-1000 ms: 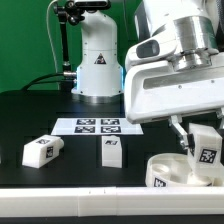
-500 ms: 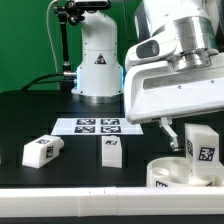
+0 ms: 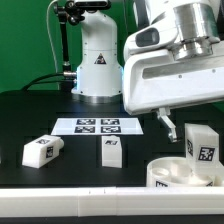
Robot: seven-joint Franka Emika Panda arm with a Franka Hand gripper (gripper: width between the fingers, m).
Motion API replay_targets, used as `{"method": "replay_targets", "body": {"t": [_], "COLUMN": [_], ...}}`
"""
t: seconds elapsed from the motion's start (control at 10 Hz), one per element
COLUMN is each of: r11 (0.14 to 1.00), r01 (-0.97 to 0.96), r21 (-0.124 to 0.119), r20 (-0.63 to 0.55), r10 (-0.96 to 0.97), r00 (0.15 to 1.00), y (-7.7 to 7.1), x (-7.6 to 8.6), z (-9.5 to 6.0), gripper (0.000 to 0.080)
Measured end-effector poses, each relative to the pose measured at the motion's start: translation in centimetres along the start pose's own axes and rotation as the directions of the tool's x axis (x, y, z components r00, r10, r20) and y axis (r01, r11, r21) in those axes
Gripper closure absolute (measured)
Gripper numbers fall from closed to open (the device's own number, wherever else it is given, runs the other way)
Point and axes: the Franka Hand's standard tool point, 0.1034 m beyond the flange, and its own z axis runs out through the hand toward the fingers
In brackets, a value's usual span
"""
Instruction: Assemble stool
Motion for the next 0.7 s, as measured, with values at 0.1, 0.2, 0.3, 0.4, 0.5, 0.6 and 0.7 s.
{"method": "replay_targets", "body": {"t": [0.1,0.2,0.3,0.4,0.5,0.6,0.7], "r11": [1.000,1.000,1.000,1.000,1.000,1.000,0.999], "r01": [0.000,-0.004,-0.001,-0.001,-0.002,0.009,0.050], "r21": [0.002,0.005,0.005,0.006,0.011,0.011,0.012], "r20": [-0.001,-0.002,-0.001,0.006,0.035,0.033,0.049], "r10": [0.000,0.004,0.001,0.001,0.002,-0.009,-0.051], "r00": [1.000,1.000,1.000,1.000,0.999,0.999,0.997], "y": [-0.10,-0.54,-0.54,-0.51,-0.65,-0.61,-0.33], "x": [0.39,0.44,0.37,0.28,0.09,0.15,-0.09], "z": [-0.18,-0.18,-0.13,-0.08,0.03,0.05,0.17], "gripper": [0.0151,0.0151,0.0151,0.0151,0.0151,0.0151,0.0151]}}
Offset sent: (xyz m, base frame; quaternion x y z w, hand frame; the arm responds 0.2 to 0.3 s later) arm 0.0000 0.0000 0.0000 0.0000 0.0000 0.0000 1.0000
